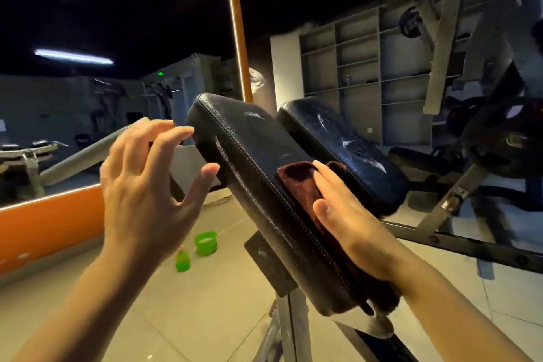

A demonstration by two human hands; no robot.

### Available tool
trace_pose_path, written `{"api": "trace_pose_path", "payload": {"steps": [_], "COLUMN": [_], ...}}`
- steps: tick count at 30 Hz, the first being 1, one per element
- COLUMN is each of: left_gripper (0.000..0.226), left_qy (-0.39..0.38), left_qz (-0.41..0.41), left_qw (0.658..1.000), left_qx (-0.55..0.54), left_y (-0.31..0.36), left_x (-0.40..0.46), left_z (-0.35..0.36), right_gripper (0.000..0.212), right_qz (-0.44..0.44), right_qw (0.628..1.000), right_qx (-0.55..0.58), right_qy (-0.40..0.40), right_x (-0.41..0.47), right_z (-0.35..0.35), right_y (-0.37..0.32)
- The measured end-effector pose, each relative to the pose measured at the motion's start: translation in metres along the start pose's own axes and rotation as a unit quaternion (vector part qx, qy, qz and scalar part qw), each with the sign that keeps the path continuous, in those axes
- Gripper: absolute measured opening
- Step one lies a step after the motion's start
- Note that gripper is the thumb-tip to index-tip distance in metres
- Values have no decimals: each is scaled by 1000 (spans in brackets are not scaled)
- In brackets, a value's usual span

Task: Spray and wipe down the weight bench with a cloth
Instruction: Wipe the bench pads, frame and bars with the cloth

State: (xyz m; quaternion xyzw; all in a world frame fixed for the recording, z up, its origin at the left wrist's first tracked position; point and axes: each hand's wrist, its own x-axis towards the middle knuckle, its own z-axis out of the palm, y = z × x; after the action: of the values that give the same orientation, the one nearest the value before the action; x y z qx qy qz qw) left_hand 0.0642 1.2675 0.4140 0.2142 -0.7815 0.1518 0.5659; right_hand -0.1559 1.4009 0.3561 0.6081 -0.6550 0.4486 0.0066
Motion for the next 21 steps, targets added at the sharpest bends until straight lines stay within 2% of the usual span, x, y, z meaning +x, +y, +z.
{"api": "trace_pose_path", "payload": {"steps": [4, 7, 9, 11, 12, 15, 21], "left_gripper": [89, 93, 95, 93, 92, 93, 90], "left_qy": [-113, -125, -120, -120, -120, -120, -113], "left_qz": [-63, -78, -87, -92, -97, -124, -111], "left_qw": [991, 989, 989, 989, 988, 985, 987], "left_qx": [-27, -10, -6, -1, -4, -19, -16], "left_y": [-17, -15, -16, -15, -14, -9, -10], "left_x": [-9, -10, -7, -7, -7, -4, -3], "left_z": [-10, -13, -14, -15, -16, -20, -23], "right_gripper": [90, 85, 94, 106, 104, 86, 65], "right_qz": [-21, -61, -78, -55, -57, -115, -118], "right_qw": [1000, 998, 997, 998, 998, 992, 991], "right_qx": [-11, 4, -5, -29, -36, -41, 5], "right_qy": [-18, 2, 15, 10, -4, -34, -61], "right_x": [40, 91, 129, 155, 161, 152, 47], "right_z": [-6, -5, -3, -1, 2, 11, 1], "right_y": [-14, -34, -47, -59, -64, -76, -49]}}
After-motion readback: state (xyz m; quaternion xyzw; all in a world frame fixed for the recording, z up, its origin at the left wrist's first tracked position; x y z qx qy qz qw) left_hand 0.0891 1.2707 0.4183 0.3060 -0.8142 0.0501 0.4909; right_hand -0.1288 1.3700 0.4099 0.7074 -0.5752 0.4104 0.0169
